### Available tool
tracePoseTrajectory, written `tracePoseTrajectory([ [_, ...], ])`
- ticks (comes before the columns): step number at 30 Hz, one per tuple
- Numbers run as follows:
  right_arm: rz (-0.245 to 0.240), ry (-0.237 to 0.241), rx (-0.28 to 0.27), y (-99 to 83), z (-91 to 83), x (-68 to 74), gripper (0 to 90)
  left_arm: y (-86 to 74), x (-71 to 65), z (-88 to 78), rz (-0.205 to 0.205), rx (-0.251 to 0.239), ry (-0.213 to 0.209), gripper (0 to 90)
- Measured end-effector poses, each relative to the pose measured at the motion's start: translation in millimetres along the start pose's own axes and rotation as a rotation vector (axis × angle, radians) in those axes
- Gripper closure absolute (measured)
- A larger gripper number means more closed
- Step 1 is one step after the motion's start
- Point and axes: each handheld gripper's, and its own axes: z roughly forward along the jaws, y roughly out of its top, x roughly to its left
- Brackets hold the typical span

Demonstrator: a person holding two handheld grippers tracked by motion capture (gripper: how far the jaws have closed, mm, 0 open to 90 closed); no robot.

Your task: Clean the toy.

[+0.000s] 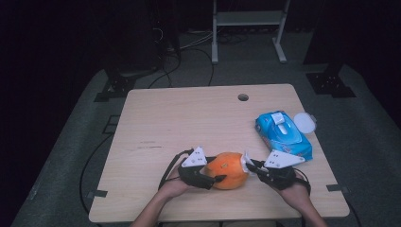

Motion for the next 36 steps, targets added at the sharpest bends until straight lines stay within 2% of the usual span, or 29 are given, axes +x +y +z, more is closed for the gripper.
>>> tracePoseTrajectory([
  [2,-0.027,0.018,-0.018,6.1,1.3,10.3,79.8,-1.7,-0.8,2.7,-0.003,-0.005,0.008,29.3],
  [4,-0.044,0.071,-0.043,11.8,3.0,20.6,79.7,-3.3,-2.6,5.2,0.006,-0.001,0.012,27.0],
  [6,-0.083,0.063,-0.03,14.9,5.3,27.4,79.7,-3.6,-1.5,4.1,0.011,-0.005,0.01,20.6],
  [9,-0.061,0.062,-0.032,12.2,4.5,20.8,79.7,-5.4,2.5,2.1,0.011,-0.025,-0.008,14.0],
  [11,-0.027,0.045,-0.028,6.8,2.7,10.6,79.7,-8.6,4.1,2.1,0.028,-0.038,-0.015,11.2],
  [13,-0.003,0.048,-0.027,4.1,1.8,5.7,79.7,-12.9,4.8,4.8,0.069,-0.014,-0.021,9.2],
  [14,0.001,0.046,-0.025,3.1,1.7,4.5,79.7,-15.2,4.8,5.5,0.085,-0.025,-0.019,8.8],
  [16,0.0,0.046,-0.023,2.6,2.6,4.1,79.7,-16.9,6.5,6.0,0.082,-0.037,-0.021,8.6],
  [19,-0.003,0.042,-0.022,4.4,3.5,5.6,79.7,-18.7,7.7,7.3,0.073,-0.046,-0.013,10.1],
  [22,-0.007,0.034,-0.017,3.8,4.9,5.3,79.7,-12.5,1.1,4.4,0.097,-0.03,0.007,23.6],
  [24,0.004,0.028,-0.02,2.9,4.1,2.7,79.8,-3.4,-2.8,-0.6,0.102,-0.035,0.0,30.2],
  [25,0.018,0.029,-0.025,2.5,3.3,0.6,79.7,1.3,-4.5,-4.3,0.105,-0.044,-0.006,31.1],
  [27,0.034,0.039,-0.026,1.4,3.5,-2.2,79.7,10.4,-6.0,-12.4,0.08,-0.051,-0.035,31.9],
  [28,0.051,0.059,-0.031,0.6,4.9,-2.4,79.8,13.0,-7.3,-15.0,0.077,-0.047,-0.036,31.9],
  [29,0.056,0.07,-0.035,0.6,6.6,-1.9,79.7,13.6,-8.9,-15.3,0.087,-0.034,-0.021,31.8],
  [30,0.051,0.066,-0.03,1.1,8.9,-0.2,79.8,12.3,-9.5,-13.1,0.093,0.011,0.001,31.7],
  [31,0.037,0.057,-0.012,1.6,12.1,1.6,79.8,10.8,-8.9,-11.5,0.085,0.027,0.011,31.6],
  [34,0.035,0.042,-0.008,2.9,12.9,2.9,79.8,9.0,-3.8,-11.2,0.032,0.017,0.029,31.5],
  [36,0.046,0.067,-0.053,7.9,5.8,3.9,79.8,9.5,-4.0,-9.4,0.023,0.014,0.036,31.0],
])
